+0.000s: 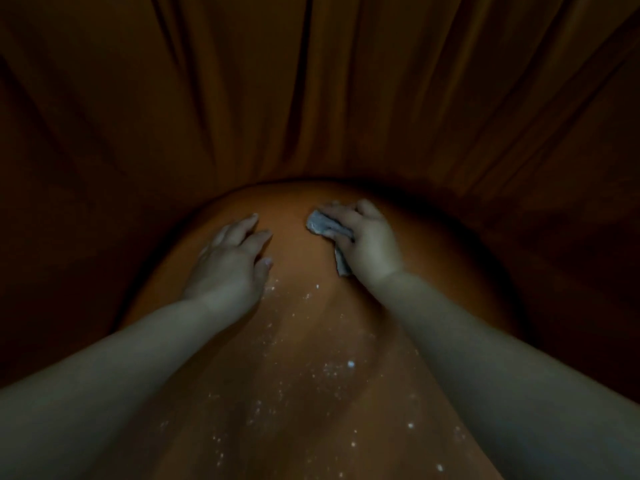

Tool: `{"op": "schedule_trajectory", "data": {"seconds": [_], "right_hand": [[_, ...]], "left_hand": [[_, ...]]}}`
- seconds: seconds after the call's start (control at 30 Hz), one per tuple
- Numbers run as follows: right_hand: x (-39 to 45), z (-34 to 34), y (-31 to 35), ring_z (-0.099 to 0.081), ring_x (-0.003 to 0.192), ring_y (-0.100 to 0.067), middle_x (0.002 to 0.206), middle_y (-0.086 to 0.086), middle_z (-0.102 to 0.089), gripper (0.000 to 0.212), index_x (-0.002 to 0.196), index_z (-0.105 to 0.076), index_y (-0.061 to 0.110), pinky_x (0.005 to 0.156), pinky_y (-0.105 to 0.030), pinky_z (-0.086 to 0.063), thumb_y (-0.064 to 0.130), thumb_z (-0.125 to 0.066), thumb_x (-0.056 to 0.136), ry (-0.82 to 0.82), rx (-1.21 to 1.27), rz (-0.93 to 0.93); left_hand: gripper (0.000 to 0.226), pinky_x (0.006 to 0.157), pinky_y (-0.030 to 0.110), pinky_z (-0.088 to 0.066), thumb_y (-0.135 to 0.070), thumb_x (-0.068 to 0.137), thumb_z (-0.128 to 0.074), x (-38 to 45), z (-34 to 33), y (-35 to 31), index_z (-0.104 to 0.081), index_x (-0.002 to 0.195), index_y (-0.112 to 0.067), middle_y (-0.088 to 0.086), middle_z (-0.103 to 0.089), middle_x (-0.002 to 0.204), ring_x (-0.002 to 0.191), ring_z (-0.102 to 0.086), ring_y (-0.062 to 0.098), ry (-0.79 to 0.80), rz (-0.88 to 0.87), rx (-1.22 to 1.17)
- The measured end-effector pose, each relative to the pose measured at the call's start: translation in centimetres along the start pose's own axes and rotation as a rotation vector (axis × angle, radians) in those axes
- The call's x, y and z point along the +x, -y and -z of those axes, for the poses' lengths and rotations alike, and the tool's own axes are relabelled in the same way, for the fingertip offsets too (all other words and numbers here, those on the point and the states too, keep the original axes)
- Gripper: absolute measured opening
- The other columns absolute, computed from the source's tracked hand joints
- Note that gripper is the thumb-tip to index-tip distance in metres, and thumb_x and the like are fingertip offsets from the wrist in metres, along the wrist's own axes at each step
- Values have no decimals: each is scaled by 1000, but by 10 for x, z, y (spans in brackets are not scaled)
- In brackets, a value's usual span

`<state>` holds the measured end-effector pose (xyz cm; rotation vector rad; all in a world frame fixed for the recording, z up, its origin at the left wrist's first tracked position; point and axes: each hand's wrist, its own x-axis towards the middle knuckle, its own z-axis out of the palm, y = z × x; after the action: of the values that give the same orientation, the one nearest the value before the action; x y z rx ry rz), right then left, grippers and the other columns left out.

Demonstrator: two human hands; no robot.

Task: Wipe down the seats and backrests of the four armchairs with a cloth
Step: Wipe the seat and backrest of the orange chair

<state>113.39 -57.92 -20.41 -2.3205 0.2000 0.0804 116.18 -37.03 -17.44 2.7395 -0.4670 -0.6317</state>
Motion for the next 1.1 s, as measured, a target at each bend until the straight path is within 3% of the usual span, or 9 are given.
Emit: {"op": "schedule_trajectory", "data": {"seconds": [0.17,0.33,0.43,0.57,0.67,0.77,0.87,1.0,1.1], "right_hand": [[-61,3,4,-53,101,-24,105,-6,-55,38,121,-65,23,88,-28,-43,16,-69,84,190,-62,191],[-10,-6,11,-46,104,-24,104,-2,-44,37,123,-63,24,95,-33,-41,14,-64,87,-4,-15,57],[-8,-21,16,-45,105,-20,103,3,-41,37,126,-60,30,93,-27,-38,20,-61,90,5,-59,20],[-58,-29,22,-50,102,-29,107,-11,-54,41,125,-62,23,84,-32,-41,11,-66,86,18,-175,138],[-61,-24,24,-50,102,-26,107,-8,-52,38,124,-62,22,86,-32,-42,15,-66,87,105,-122,150],[-31,-29,27,-48,107,-28,108,-3,-45,41,127,-59,24,92,-35,-43,10,-60,89,15,-70,95],[11,-51,41,-46,110,-23,107,2,-41,42,132,-53,30,98,-33,-40,21,-58,92,-70,-44,11],[-4,-64,48,-47,109,-18,109,4,-44,39,129,-56,32,90,-19,-34,22,-60,91,-8,-120,72],[-54,-61,50,-52,104,-27,112,-9,-54,42,128,-59,25,85,-28,-42,15,-65,87,106,-185,256]], "left_hand": [[48,116,37,-12,-35,100,-41,-13,7,12,-35,146,-30,-10,-13,159,145,-9,18,24,56,-31],[46,116,36,-16,-31,99,-43,-21,9,26,-39,145,-29,-10,-19,157,144,-16,18,-46,70,-43],[47,118,38,-15,-29,99,-43,-27,7,34,-36,146,-29,-9,-17,158,145,-14,18,-20,65,-38],[51,118,39,-14,-31,100,-42,-38,7,43,-28,149,-30,-8,-9,160,146,-7,18,32,63,-20],[55,118,39,-10,-31,100,-42,-46,6,52,-21,152,-31,-8,-2,161,147,-1,17,73,51,-16],[58,119,38,-8,-30,100,-41,-50,4,63,-15,152,-35,-8,2,161,147,1,18,101,32,8],[59,118,37,-8,-28,100,-43,-52,1,71,-15,151,-37,-8,3,161,147,0,18,80,8,12],[60,119,35,-8,-26,99,-45,-53,-1,76,-17,151,-37,-8,2,161,147,1,16,54,19,-44],[61,116,31,-5,-25,99,-46,-59,2,81,-18,152,-35,-8,1,161,147,1,15,42,14,-68]]}}
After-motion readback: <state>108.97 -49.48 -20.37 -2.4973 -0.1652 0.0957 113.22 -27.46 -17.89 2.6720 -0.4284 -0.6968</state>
